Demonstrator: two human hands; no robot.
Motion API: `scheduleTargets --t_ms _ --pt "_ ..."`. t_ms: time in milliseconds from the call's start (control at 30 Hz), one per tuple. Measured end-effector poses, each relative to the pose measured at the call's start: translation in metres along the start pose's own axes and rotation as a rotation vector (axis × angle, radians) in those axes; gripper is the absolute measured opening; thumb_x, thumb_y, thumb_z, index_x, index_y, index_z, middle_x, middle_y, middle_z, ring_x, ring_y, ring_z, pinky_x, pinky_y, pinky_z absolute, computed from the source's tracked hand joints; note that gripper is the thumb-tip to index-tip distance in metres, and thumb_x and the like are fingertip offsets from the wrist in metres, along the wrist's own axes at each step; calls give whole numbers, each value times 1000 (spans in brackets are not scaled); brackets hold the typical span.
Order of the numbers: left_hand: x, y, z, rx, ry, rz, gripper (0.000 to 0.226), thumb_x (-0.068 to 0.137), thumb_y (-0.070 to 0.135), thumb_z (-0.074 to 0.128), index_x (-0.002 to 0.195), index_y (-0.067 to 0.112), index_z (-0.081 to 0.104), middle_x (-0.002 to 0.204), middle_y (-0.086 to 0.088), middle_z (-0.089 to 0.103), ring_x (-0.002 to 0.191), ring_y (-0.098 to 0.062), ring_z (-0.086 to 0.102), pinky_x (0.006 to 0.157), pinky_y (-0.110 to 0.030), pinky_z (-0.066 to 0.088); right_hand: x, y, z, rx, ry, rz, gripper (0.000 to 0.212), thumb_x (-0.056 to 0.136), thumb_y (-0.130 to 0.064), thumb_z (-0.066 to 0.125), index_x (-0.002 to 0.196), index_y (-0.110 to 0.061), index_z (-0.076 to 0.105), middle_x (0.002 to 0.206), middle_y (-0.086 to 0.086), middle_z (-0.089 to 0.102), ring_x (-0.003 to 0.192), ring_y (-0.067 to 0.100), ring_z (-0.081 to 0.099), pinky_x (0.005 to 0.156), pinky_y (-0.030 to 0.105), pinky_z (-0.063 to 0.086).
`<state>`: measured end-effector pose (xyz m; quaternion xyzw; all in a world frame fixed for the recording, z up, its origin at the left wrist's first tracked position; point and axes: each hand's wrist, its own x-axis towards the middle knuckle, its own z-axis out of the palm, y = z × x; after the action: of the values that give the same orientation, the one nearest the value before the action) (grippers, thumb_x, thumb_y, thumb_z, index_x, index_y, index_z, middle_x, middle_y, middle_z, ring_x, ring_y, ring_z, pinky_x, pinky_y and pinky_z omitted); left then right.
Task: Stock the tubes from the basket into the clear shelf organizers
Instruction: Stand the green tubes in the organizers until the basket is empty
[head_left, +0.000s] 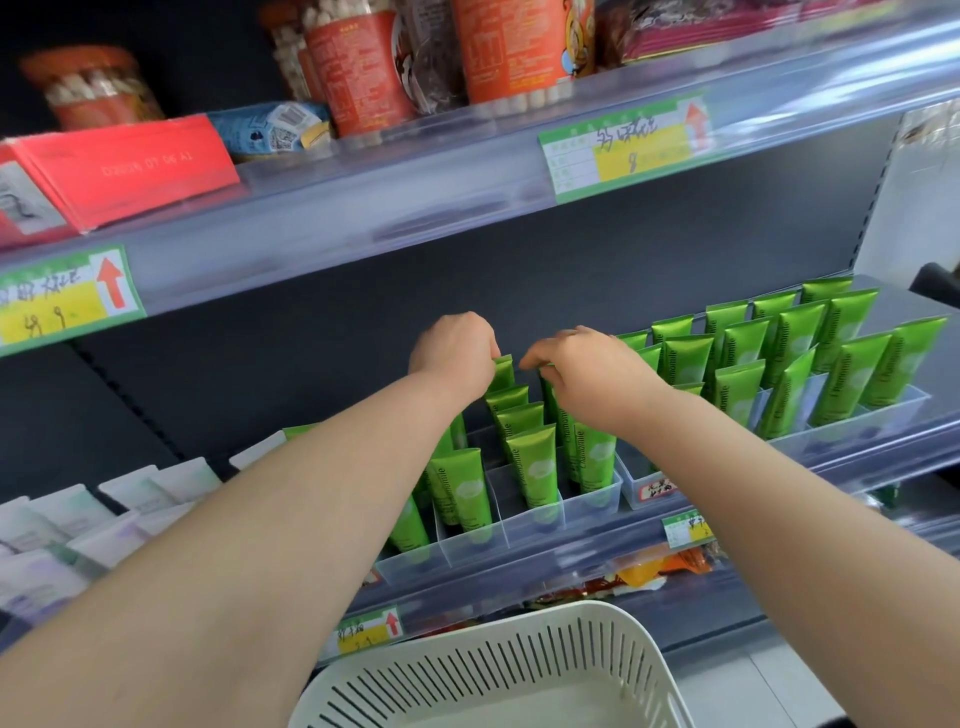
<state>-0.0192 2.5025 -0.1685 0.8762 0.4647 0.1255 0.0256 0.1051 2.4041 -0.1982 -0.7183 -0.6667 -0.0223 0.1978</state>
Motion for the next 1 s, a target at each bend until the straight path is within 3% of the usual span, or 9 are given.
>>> scheduleTargets --t_ms 200,567,733,900,1000 --pt "1 7 4 6 -46 -3 24 86 6 62 87 27 73 98 1 69 89 -24 64 66 -29 46 -4 -3 -3 25 39 3 35 93 -10 45 122 -24 58 115 4 61 106 26 55 84 41 49" --pt "-17 -15 -26 -63 -23 3 22 85 7 63 92 26 73 108 1 67 99 -24 62 82 -35 53 -9 -32 -7 7 68 -48 36 93 -9 45 122 -24 59 112 2 62 106 24 56 86 39 48" --pt "-36 -30 -40 -58 -37 7 17 82 11 66 79 27 72 88 5 65 82 -22 59 77 -34 55 -16 -55 -2 -20 67 -113 31 92 -14 46 113 -28 64 112 -2 63 107 22 54 82 38 49" --pt "-52 -43 -45 -66 -33 7 10 82 15 68 84 22 75 95 3 71 92 -19 64 81 -35 55 -20 -76 6 -100 -10 -169 21 92 -28 52 106 -26 68 101 -2 68 103 23 51 82 36 45" --pt "-59 -50 -44 -83 -21 -4 11 82 14 68 82 22 75 92 5 70 88 -18 65 78 -34 55 -22 -84 16 -230 -25 -200 22 95 -29 47 102 -27 68 94 -3 67 101 22 46 75 33 32"
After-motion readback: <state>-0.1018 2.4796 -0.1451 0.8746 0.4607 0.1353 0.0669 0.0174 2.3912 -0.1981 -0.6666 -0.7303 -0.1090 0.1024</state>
